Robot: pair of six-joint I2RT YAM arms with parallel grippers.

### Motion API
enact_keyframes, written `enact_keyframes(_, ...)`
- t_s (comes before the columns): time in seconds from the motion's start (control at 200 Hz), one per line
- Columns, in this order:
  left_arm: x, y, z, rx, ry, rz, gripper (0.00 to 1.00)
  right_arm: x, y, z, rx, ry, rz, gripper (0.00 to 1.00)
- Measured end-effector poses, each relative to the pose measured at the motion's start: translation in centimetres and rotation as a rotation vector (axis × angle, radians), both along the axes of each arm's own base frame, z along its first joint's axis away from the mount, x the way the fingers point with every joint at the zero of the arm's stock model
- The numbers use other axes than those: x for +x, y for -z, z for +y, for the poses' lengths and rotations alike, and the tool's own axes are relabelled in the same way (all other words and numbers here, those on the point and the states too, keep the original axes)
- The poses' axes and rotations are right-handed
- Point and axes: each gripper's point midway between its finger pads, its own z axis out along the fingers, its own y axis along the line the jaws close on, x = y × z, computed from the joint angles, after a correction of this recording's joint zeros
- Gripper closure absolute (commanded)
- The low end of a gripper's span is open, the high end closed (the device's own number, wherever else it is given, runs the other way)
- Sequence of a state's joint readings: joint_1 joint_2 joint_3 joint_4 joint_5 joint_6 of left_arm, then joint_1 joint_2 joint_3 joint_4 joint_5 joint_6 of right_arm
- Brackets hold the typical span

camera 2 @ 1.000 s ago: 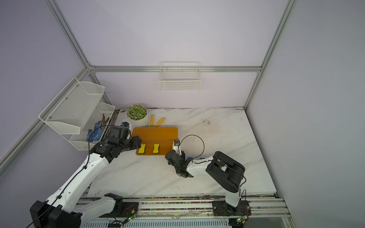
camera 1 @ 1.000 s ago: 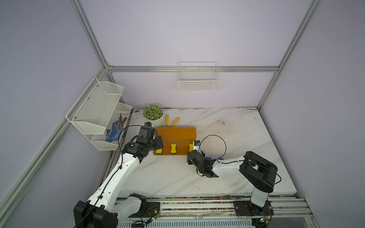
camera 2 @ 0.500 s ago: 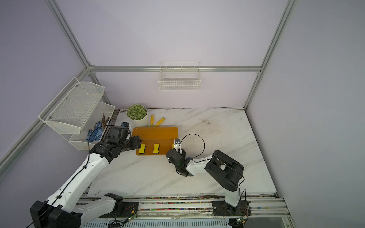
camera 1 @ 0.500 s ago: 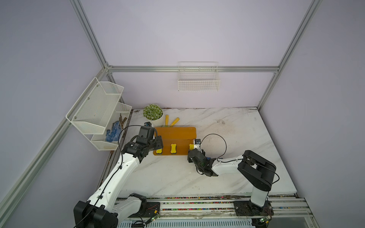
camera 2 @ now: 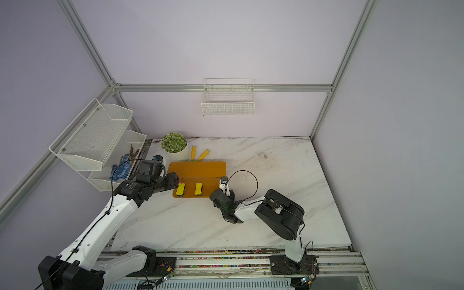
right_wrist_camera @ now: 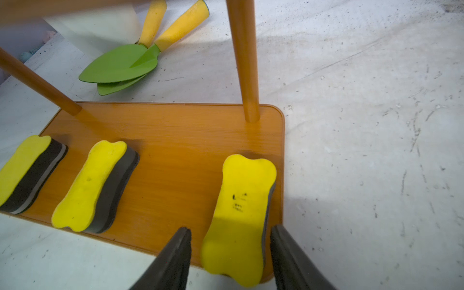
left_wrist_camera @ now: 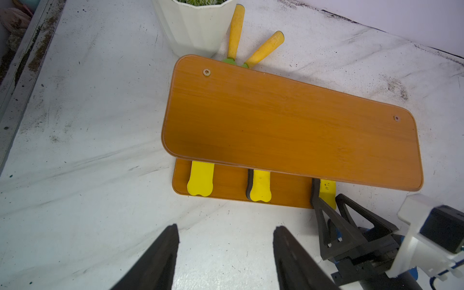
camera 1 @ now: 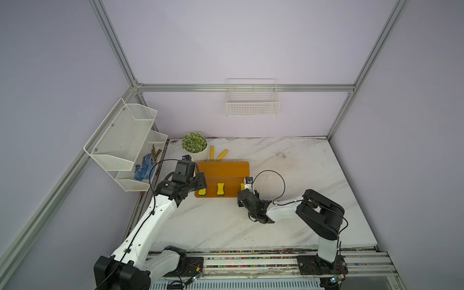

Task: Remove the whiteboard erasers from the shelf
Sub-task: Pick up the whiteboard eraser from the shelf.

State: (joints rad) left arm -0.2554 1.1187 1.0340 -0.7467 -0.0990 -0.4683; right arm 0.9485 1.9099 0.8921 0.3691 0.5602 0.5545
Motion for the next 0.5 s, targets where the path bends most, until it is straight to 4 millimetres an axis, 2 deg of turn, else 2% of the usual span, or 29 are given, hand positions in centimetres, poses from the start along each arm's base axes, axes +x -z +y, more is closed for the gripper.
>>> enact_keyframes(0.22, 0.0, 0.0, 0.0, -0.016, 0.004, 0.004, 0.36, 0.4, 1.0, -0.3, -0.026, -0.001, 0.006, 0.48)
enact_keyframes(0.5, 0.1, 0.1, 0.2, -0.037, 0.000, 0.010, 0.36, 1.1, 1.2, -0.4, -0.038, 0.000, 0.003, 0.54)
